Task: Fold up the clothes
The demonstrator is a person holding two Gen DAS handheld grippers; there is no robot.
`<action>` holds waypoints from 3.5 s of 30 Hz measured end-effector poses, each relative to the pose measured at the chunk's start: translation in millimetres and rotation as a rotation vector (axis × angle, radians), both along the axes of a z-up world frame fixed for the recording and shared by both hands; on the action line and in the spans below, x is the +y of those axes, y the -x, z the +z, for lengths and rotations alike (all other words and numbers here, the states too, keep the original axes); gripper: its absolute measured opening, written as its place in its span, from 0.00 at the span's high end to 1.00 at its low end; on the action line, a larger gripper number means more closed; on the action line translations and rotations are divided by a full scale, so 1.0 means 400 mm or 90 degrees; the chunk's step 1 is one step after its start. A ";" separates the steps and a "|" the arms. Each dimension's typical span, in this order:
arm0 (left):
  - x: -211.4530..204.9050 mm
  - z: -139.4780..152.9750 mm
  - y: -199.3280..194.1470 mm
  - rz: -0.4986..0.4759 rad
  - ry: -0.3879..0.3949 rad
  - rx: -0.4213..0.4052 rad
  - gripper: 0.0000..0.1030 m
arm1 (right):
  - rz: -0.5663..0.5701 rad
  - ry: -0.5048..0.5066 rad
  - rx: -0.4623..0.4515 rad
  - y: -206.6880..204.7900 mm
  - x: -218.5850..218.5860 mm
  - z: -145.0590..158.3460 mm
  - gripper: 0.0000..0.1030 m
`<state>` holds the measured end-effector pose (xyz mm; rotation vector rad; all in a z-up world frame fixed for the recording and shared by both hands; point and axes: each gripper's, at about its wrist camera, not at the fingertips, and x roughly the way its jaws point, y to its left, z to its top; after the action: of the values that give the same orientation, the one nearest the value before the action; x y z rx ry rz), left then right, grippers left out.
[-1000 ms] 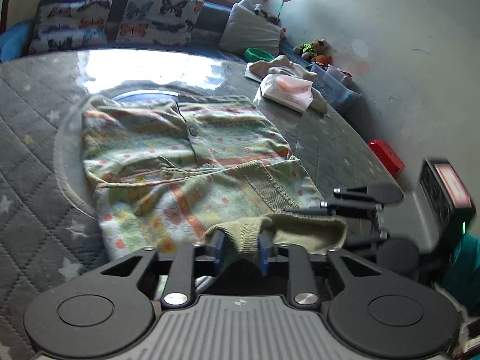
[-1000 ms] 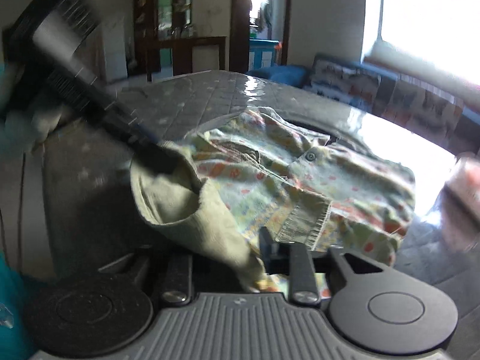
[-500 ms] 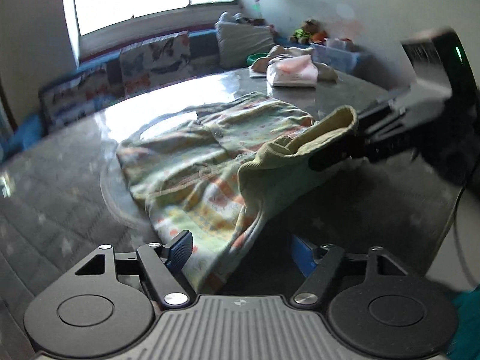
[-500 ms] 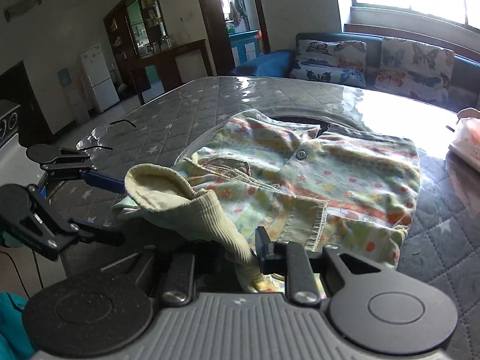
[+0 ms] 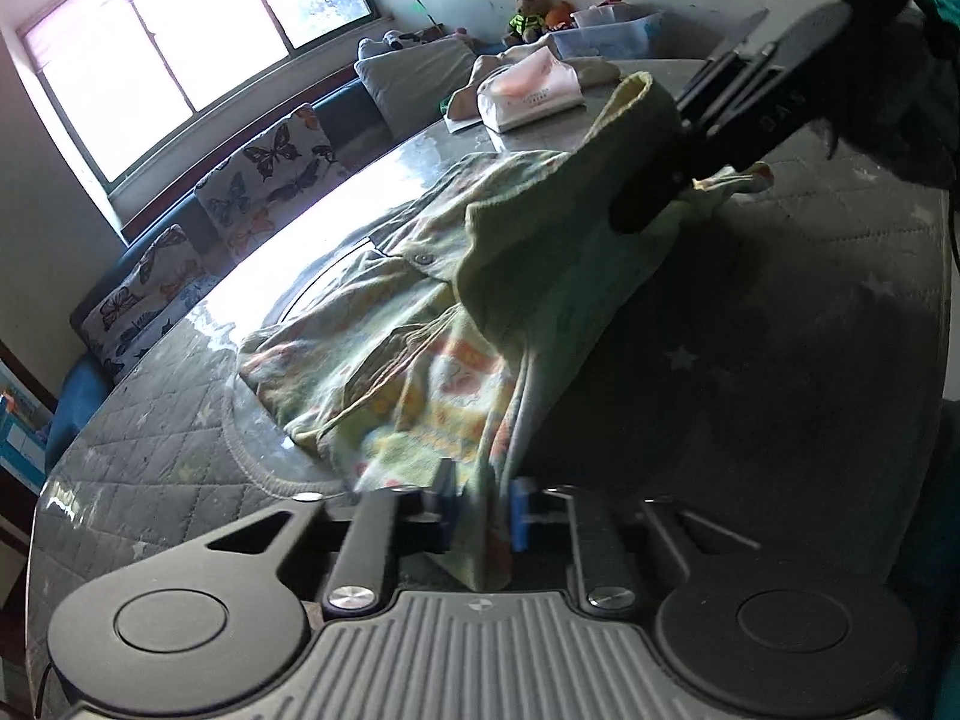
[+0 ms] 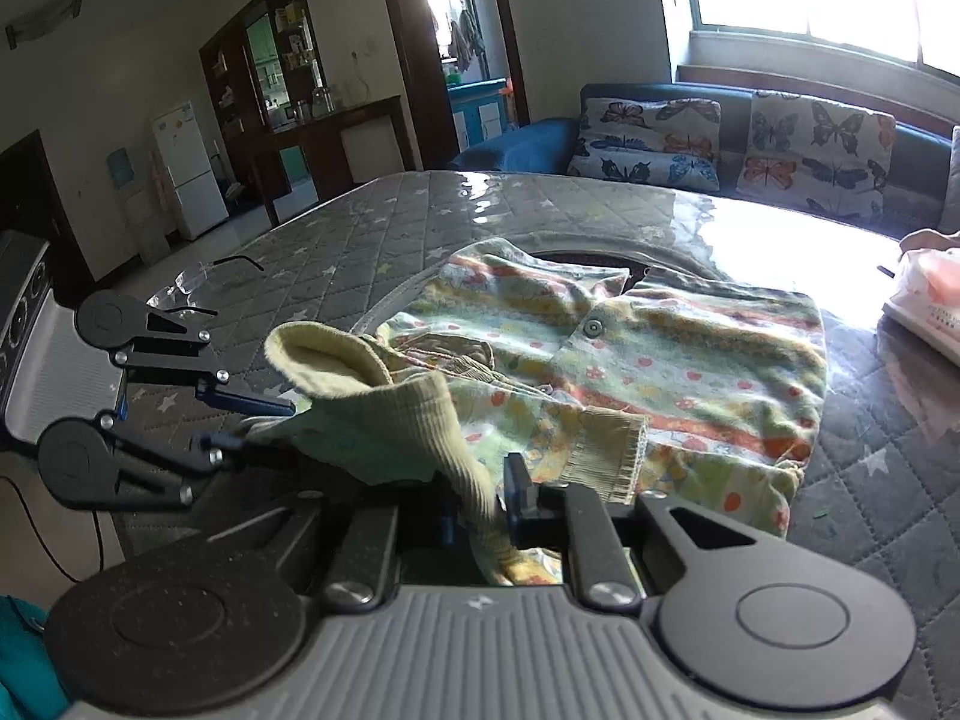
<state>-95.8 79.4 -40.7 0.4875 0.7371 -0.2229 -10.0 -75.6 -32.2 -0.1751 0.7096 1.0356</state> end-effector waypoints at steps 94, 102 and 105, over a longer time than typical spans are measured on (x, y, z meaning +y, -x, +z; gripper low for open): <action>0.157 0.081 -0.258 0.182 0.236 -0.003 0.54 | -0.154 -0.006 0.022 -0.200 0.081 -0.056 0.68; 0.172 0.023 -0.296 0.211 0.248 0.034 0.58 | -0.168 0.024 0.002 -0.209 0.114 -0.079 0.70; 0.177 0.026 -0.296 0.220 0.257 0.031 0.61 | -0.161 0.017 -0.007 -0.195 0.117 -0.067 0.69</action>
<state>22.6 150.1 -30.3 -0.0325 0.7883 -0.0556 68.1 -28.7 -58.9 -0.1112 0.7160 0.7841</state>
